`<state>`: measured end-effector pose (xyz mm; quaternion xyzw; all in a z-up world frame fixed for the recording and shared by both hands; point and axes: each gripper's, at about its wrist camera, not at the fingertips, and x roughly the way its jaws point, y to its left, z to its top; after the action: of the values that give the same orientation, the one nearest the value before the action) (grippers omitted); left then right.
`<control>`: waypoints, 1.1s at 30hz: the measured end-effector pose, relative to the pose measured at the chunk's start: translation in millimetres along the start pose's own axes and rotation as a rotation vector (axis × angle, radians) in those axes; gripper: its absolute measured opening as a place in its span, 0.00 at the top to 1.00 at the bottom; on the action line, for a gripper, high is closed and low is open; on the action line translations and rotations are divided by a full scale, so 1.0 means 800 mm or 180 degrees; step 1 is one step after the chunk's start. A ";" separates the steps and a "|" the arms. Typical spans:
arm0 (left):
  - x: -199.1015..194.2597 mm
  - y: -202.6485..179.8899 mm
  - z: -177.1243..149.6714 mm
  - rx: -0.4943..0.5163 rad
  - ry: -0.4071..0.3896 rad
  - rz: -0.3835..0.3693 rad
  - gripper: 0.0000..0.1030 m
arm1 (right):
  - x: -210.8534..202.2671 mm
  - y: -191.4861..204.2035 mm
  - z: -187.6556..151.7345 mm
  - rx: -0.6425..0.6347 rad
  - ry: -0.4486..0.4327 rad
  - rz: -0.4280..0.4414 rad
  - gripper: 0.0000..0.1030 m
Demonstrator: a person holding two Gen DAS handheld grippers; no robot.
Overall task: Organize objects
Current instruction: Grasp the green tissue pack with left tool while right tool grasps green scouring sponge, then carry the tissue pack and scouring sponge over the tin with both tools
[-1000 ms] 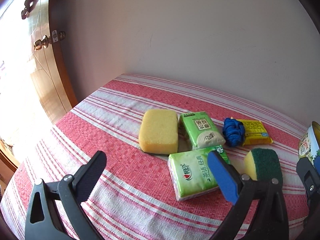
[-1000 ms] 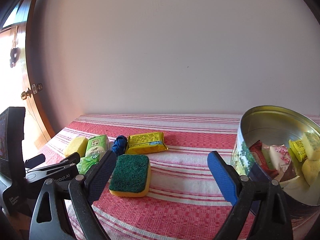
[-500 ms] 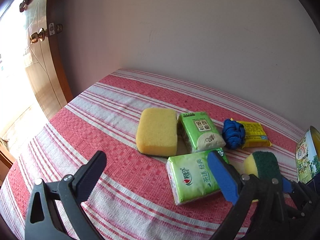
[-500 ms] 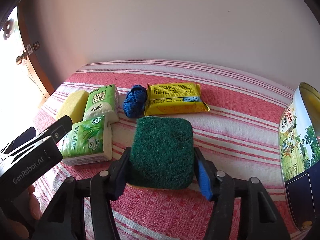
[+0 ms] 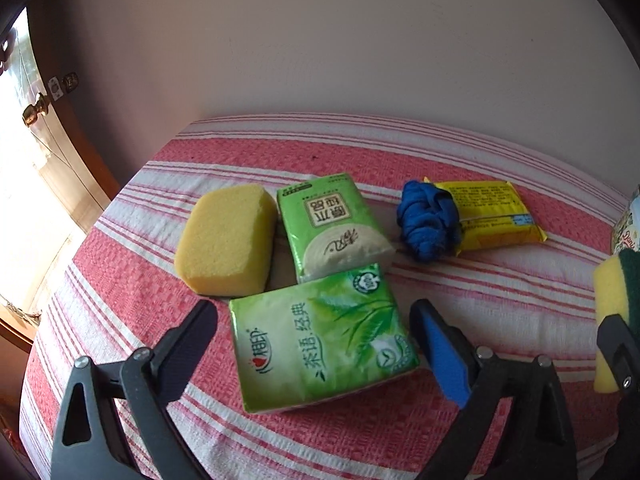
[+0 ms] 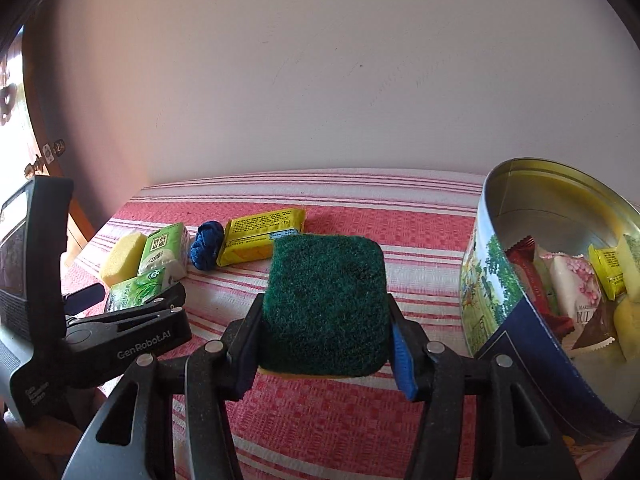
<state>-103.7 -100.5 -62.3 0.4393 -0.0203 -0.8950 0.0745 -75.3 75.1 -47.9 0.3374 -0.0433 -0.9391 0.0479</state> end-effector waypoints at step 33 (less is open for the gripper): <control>-0.097 0.018 -0.026 -0.0165 -0.1077 -0.0296 0.23 | -0.054 0.031 -0.003 -0.0281 -0.0728 -0.0149 0.45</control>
<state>-38.7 -102.0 -13.1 0.2808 0.0109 -0.9589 0.0399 -39.2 55.6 -19.8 0.2266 0.0008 -0.9733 0.0356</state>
